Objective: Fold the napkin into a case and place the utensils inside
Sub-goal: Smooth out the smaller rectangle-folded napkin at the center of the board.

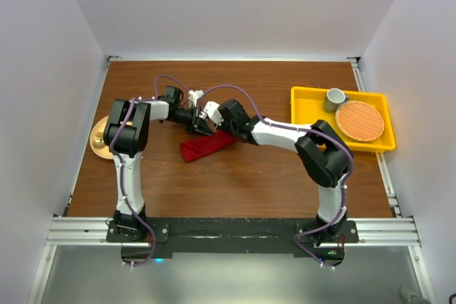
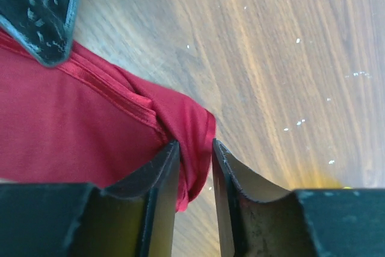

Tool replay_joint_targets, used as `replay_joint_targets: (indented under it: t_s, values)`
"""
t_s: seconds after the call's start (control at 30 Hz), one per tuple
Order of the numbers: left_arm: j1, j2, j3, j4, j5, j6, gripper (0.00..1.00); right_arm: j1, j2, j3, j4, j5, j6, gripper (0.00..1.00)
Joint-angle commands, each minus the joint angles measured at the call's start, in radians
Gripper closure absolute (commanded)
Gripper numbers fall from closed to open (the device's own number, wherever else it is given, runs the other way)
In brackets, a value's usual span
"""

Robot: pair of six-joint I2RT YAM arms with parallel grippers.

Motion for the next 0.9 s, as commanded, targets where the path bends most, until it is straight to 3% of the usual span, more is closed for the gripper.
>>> replay_joint_targets:
  t_s: [0.0,0.2,0.33,0.37,0.47,0.57,0.77,0.87]
  values:
    - [0.017,0.064,-0.016,-0.058,-0.194,0.094,1.00,-0.029,-0.071,0.123,-0.217,-0.126,0.111,0.63]
    - [0.017,0.069,-0.002,-0.074,-0.199,0.117,1.00,-0.104,-0.042,0.275,-0.374,-0.376,0.214,0.58]
    - [0.017,0.078,0.015,-0.091,-0.199,0.137,1.00,-0.123,-0.022,0.289,-0.376,-0.462,0.233,0.70]
    - [0.017,0.079,0.017,-0.093,-0.199,0.138,1.00,-0.129,-0.022,0.280,-0.360,-0.471,0.242,0.80]
    - [0.017,0.081,0.024,-0.101,-0.197,0.143,1.00,-0.127,-0.026,0.250,-0.343,-0.540,0.268,0.96]
    - [0.017,0.081,0.032,-0.104,-0.196,0.144,1.00,-0.127,-0.014,0.225,-0.336,-0.539,0.294,1.00]
    - [0.019,0.085,0.032,-0.111,-0.196,0.147,1.00,-0.115,-0.052,0.096,-0.187,-0.388,0.271,1.00]
    - [0.019,0.092,0.035,-0.117,-0.194,0.153,1.00,-0.113,-0.152,-0.066,-0.046,-0.381,0.256,0.66]
